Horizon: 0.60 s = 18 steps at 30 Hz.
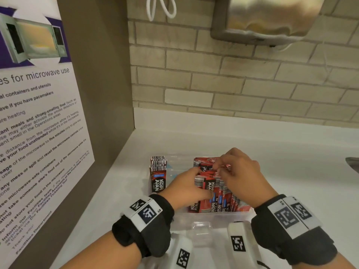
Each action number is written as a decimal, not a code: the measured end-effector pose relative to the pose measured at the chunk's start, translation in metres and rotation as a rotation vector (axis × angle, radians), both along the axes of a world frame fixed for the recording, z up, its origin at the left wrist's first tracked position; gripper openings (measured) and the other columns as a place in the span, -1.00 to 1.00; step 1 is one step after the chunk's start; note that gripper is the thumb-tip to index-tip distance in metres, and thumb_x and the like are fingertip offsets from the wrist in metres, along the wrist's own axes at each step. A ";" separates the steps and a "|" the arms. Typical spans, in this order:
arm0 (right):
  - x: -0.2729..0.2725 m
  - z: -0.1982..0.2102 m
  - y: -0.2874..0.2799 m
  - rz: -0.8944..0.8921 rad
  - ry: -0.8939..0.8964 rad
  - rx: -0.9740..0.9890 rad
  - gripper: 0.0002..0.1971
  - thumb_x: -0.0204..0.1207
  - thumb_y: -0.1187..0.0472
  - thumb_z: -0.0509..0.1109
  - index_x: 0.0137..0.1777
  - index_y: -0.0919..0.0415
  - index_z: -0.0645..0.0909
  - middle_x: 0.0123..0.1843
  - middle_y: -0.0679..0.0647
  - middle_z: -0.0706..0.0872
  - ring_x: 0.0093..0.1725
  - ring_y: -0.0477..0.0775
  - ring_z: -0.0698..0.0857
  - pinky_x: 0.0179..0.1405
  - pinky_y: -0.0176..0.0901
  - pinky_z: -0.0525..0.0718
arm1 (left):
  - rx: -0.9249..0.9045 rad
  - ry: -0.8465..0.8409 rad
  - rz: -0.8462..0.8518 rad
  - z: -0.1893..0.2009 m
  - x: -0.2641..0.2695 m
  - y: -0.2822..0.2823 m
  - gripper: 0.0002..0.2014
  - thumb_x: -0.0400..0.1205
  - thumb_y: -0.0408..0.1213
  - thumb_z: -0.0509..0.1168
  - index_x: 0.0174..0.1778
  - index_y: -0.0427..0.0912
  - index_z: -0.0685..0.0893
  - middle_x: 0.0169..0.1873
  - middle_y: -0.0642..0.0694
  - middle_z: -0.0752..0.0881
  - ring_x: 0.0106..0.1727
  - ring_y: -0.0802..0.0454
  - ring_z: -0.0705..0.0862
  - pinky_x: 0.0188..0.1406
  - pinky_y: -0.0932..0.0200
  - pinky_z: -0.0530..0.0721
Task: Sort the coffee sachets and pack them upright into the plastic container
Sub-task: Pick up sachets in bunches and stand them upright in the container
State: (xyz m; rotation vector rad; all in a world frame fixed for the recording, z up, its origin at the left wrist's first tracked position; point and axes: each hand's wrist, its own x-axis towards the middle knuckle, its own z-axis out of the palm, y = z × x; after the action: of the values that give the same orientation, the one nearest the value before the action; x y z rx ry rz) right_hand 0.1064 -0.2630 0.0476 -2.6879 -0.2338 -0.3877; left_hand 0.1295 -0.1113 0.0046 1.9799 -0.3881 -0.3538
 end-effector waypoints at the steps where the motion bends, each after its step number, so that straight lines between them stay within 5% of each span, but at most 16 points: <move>1: -0.001 -0.002 0.000 -0.009 0.008 -0.034 -0.85 0.57 0.18 0.29 -0.03 -0.11 0.64 -0.02 -0.14 0.47 0.06 -0.10 0.47 0.12 -0.09 0.31 | 0.006 0.002 -0.001 0.000 0.000 -0.001 -0.59 0.50 -0.26 0.46 0.23 0.04 0.53 0.02 0.09 0.71 -0.02 0.23 0.68 -0.01 0.35 0.67; 4: -0.003 -0.005 -0.002 -0.039 0.035 -0.124 -0.85 0.55 0.09 0.31 0.06 -0.11 0.65 0.01 -0.14 0.44 0.16 -0.08 0.43 0.08 -0.13 0.20 | 0.044 -0.017 0.003 0.000 0.000 -0.005 -0.53 0.51 -0.20 0.45 0.34 -0.07 0.53 0.16 0.01 0.68 0.08 0.12 0.67 0.05 0.27 0.68; 6: -0.002 -0.005 -0.002 -0.052 0.044 -0.160 -0.84 0.56 0.07 0.29 0.07 -0.13 0.65 0.02 -0.14 0.43 0.18 -0.07 0.42 0.10 -0.13 0.20 | 0.054 -0.056 -0.003 0.000 -0.001 -0.005 -0.54 0.56 -0.21 0.42 0.37 -0.11 0.50 0.15 0.08 0.62 0.07 0.20 0.59 -0.19 0.61 0.54; 8: -0.001 -0.005 -0.001 -0.055 0.046 -0.165 -0.84 0.56 0.06 0.29 0.07 -0.13 0.65 0.04 -0.14 0.43 0.19 -0.07 0.41 0.09 -0.13 0.18 | 0.051 -0.078 0.002 0.000 -0.001 -0.003 -0.62 0.59 -0.26 0.38 0.32 -0.08 0.50 -0.01 0.17 0.53 0.03 0.24 0.53 -0.42 0.74 0.41; 12: -0.003 -0.008 0.001 -0.057 0.034 -0.134 -0.86 0.56 0.04 0.29 0.04 -0.13 0.65 0.06 -0.14 0.45 0.19 -0.09 0.40 0.07 -0.15 0.14 | 0.036 -0.100 0.021 -0.005 0.001 -0.002 -0.80 0.60 -0.31 0.34 0.05 0.03 0.51 -0.21 0.23 0.58 -0.25 0.32 0.60 -0.44 0.63 0.51; 18: -0.006 -0.007 0.000 -0.076 -0.002 -0.155 -0.86 0.56 0.04 0.28 0.03 -0.11 0.64 0.05 -0.14 0.47 0.18 -0.08 0.42 0.06 -0.13 0.14 | 0.025 -0.153 0.048 -0.005 0.000 0.001 -0.78 0.61 -0.30 0.33 0.11 0.04 0.52 -0.17 0.18 0.61 -0.29 0.38 0.58 -0.41 0.59 0.55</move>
State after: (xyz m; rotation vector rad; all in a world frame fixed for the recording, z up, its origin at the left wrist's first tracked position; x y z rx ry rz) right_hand 0.1006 -0.2634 0.0403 -2.8550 -0.1687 -0.4108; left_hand 0.1295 -0.1108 -0.0005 2.0437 -0.4341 -0.1782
